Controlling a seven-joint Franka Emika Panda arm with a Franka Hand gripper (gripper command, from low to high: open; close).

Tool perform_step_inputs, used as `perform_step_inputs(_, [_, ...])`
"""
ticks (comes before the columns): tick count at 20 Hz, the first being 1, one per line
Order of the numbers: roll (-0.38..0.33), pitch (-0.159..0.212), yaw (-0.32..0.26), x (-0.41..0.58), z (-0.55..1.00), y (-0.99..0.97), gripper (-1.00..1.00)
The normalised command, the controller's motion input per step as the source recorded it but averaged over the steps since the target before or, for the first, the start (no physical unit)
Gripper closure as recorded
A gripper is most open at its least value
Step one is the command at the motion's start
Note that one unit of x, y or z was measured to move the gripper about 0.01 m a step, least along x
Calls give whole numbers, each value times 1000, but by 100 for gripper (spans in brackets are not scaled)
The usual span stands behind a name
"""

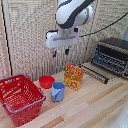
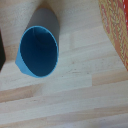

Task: Extend the gripper towards the oven tray handle. Grasp the handle and carefully pull the tray out of the oven. Move the gripper above the red bowl. Grab the red bowl gently. Lift the bowl and place it onto the oven tray.

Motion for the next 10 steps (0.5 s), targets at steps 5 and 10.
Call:
perform_step_inputs(5, [-199, -8, 102, -213, 26, -474, -100])
perform_step_inputs(10, [-296, -16, 117, -238, 91, -366, -100])
